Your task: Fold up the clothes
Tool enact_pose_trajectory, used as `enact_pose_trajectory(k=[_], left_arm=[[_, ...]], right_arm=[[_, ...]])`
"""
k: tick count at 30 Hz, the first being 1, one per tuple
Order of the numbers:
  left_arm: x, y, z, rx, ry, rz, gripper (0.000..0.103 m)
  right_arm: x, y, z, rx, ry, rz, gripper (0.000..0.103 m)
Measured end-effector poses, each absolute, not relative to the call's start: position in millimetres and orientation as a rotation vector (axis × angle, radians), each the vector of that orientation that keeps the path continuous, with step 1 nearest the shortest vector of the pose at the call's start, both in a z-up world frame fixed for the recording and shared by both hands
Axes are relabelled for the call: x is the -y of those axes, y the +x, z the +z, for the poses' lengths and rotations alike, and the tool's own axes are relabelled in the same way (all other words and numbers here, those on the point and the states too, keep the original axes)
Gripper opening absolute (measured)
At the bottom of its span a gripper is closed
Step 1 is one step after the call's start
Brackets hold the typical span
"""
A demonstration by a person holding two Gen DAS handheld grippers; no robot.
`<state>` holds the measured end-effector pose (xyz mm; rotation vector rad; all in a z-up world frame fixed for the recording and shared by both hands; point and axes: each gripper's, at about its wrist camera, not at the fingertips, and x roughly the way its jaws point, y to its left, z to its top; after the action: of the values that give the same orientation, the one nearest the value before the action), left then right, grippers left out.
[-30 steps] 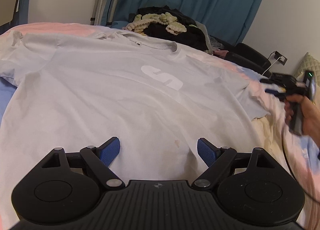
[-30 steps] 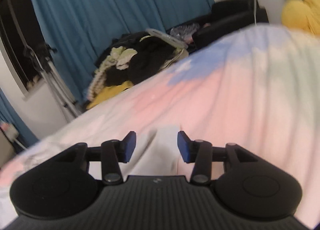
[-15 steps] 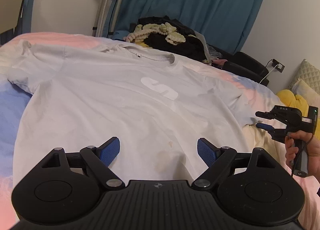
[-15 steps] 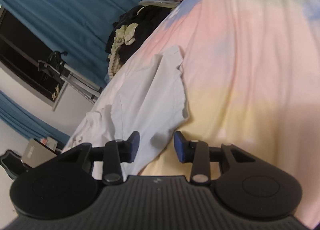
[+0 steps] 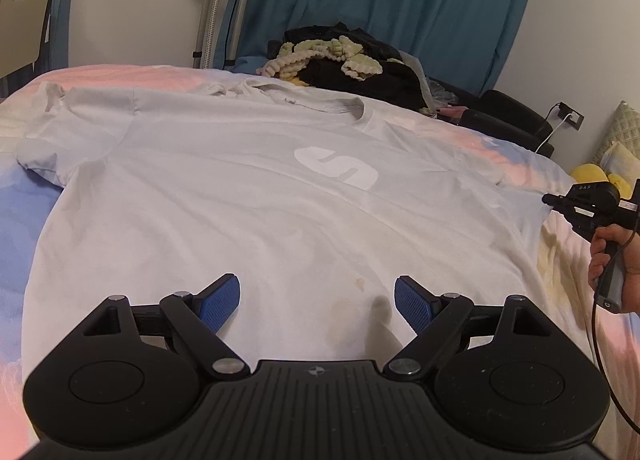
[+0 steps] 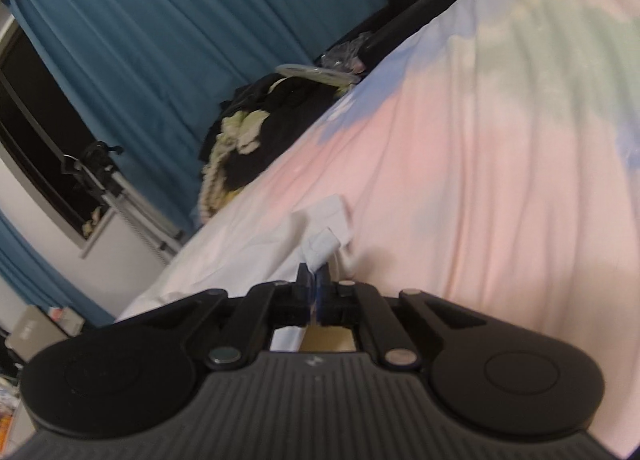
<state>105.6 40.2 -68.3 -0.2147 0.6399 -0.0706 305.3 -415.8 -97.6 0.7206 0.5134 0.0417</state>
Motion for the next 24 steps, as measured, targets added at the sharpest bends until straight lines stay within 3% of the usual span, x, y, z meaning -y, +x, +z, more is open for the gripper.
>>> enact_pose_trajectory(k=[3,7,15,21,24], left_arm=[[-40,107,-70,-0.643,-0.214,-0.070,0.087],[-40,106,-68,-0.639,-0.214,-0.098,0.087],[-28,93,-59,-0.636,-0.203,-0.225,0.087],[-13,67,-45,-0.637,-0.169,-0.391,0.087],[-3,49,-41,-0.650,-0.130,-0.473,0.086]], right_arm=[[414,307,-109,-0.541,0.727,0.031,0.009],[409,286,-106,-0.554,0.724,0.082,0.038],[382,184,-77,-0.632,0.827,0.193,0.039],[309,100,-103,-0.896,0.883,0.324,0.038],[291,78,-106,-0.925,0.859,0.315,0.038]])
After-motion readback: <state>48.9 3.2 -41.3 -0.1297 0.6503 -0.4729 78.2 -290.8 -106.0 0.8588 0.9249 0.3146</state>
